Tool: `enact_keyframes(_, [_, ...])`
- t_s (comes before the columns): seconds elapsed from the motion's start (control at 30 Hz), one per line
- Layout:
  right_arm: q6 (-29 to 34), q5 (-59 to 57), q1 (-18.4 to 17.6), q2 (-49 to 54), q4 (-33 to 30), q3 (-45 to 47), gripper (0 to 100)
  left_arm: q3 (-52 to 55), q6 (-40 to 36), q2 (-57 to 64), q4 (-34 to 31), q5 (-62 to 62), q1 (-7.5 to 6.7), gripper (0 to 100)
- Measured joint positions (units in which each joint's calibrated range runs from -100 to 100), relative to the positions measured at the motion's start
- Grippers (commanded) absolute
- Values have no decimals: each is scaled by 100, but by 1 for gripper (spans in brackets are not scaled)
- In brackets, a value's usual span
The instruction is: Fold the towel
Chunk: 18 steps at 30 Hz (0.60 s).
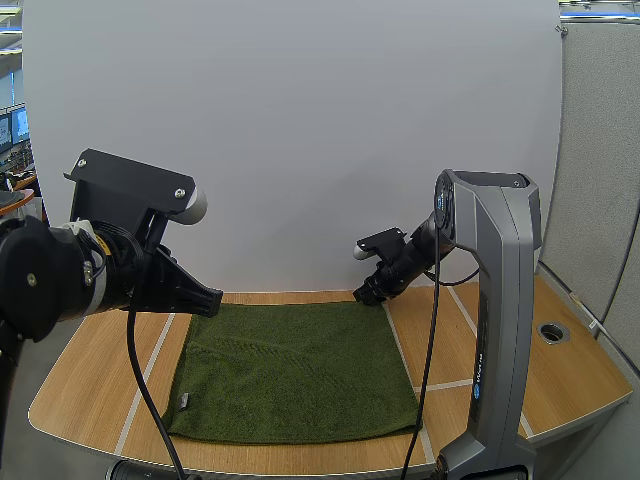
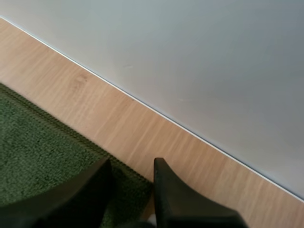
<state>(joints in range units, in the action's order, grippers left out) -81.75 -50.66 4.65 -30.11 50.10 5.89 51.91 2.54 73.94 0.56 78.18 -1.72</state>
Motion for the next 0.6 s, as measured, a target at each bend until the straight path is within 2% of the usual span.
enact_keyframes(0.03, [0,0,0,-11,0,0,25,0,0,0,0,0,0,0])
enact_keyframes(0.1, [0,-64,0,-40,51,-15,19,0,0,0,59,0,96,0])
enact_keyframes(0.27, [-11,-308,0,-54,132,-15,15,0,0,15,192,0,126,0])
enact_keyframes(0.37, [-11,-340,0,-54,143,-15,0,0,0,15,220,0,126,0])
enact_keyframes(0.6, [-11,-410,0,-54,154,-15,0,0,0,15,220,0,126,0])
